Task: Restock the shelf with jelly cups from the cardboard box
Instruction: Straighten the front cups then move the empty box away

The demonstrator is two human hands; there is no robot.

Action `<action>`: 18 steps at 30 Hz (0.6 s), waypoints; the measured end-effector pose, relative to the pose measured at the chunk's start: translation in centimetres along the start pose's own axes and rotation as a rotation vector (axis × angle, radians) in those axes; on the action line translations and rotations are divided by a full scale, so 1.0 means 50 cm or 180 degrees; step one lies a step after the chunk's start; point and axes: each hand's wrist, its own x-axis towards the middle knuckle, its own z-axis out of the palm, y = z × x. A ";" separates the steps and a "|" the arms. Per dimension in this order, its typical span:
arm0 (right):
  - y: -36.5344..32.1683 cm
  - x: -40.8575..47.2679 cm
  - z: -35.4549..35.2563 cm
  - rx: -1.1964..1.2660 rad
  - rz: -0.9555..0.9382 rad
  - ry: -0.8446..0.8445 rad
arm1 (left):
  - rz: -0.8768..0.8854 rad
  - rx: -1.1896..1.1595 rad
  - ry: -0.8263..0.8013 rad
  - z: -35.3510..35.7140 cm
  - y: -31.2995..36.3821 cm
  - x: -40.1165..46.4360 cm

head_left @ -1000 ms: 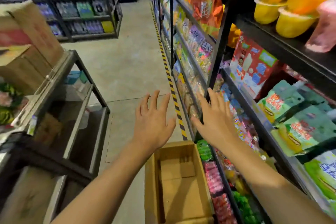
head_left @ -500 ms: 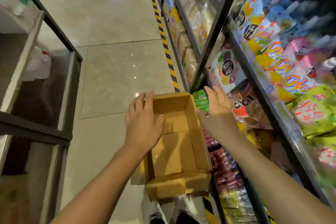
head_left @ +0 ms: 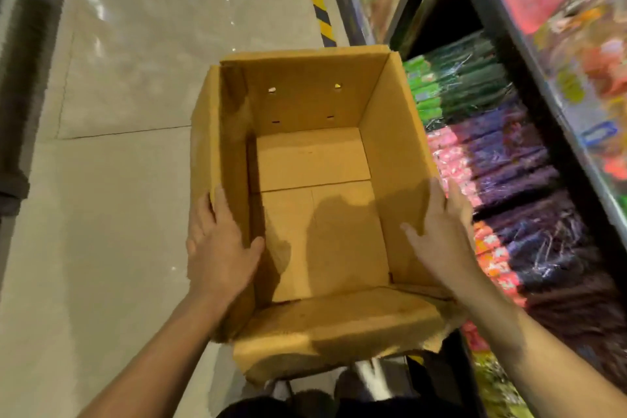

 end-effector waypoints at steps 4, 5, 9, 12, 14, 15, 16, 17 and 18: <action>0.023 0.020 0.037 0.0125 0.0009 0.0460 | 0.0032 -0.0418 0.0394 0.053 -0.040 0.023; 0.023 0.022 0.034 0.0100 0.0026 0.0549 | 0.0034 -0.0502 0.0435 0.057 -0.048 0.027; 0.040 0.041 0.020 0.0048 0.0186 0.0576 | 0.0027 -0.0769 0.0460 0.052 -0.062 0.026; 0.045 0.057 0.015 0.0369 0.0347 0.0319 | -0.0042 -0.0956 0.0376 0.039 -0.055 0.024; 0.042 0.064 0.016 0.0644 0.0430 0.0184 | -0.0184 -0.1119 0.0214 0.035 -0.052 0.031; 0.041 0.066 0.017 0.0705 0.0470 0.0142 | -0.0258 -0.1137 0.0144 0.034 -0.050 0.034; 0.040 0.068 0.016 0.0729 0.0502 0.0110 | -0.0315 -0.1118 0.0106 0.035 -0.047 0.036; 0.038 0.069 0.014 0.0747 0.0527 0.0076 | -0.0365 -0.1101 0.0095 0.037 -0.046 0.037; 0.036 0.068 0.012 0.0775 0.0534 0.0056 | -0.0427 -0.1115 0.0092 0.038 -0.045 0.036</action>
